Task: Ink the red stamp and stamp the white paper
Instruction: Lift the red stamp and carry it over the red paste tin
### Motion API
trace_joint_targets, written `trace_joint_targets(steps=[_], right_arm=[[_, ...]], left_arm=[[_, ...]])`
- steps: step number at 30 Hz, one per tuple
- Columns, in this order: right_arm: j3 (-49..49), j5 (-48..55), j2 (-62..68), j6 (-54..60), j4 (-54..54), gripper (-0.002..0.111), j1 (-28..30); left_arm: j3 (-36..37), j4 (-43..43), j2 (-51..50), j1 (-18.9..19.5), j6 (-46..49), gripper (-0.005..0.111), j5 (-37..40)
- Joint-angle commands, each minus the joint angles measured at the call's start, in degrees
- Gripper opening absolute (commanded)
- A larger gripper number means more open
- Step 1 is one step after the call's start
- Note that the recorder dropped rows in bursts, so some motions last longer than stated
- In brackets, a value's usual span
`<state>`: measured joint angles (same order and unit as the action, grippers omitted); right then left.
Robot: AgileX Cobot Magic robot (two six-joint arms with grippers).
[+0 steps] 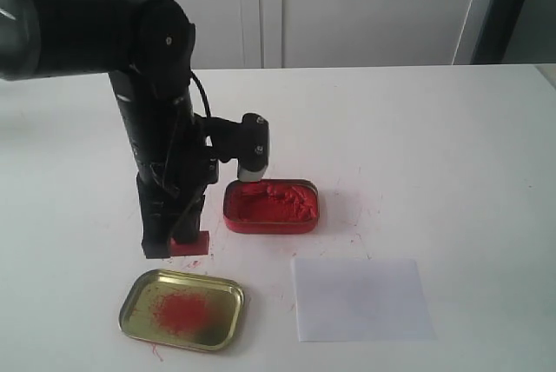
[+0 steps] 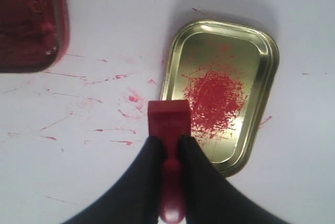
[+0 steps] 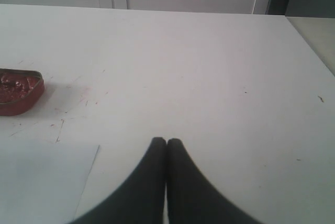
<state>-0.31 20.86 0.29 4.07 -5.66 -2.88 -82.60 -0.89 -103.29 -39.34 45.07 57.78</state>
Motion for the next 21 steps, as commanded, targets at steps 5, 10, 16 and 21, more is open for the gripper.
trace_joint_targets(steps=[5,10,16,21], right_arm=[[0.31,-0.81,-0.29,0.15,-0.04,0.0,-0.06],[0.31,-0.81,-0.29,0.15,-0.04,0.0,-0.06],[0.31,-0.81,-0.29,0.15,-0.04,0.0,-0.06],[0.31,-0.81,-0.29,0.15,-0.04,0.0,-0.06]], left_arm=[[-7.47,0.89,-0.13,-0.11,-1.05,0.0,2.36],[-12.84,0.89,-3.5,-0.11,-1.65,0.0,2.37],[-20.5,2.5,-10.41,-0.11,-1.65,0.0,3.51],[-26.42,3.61,-15.75,-0.11,-1.27,0.0,3.74]])
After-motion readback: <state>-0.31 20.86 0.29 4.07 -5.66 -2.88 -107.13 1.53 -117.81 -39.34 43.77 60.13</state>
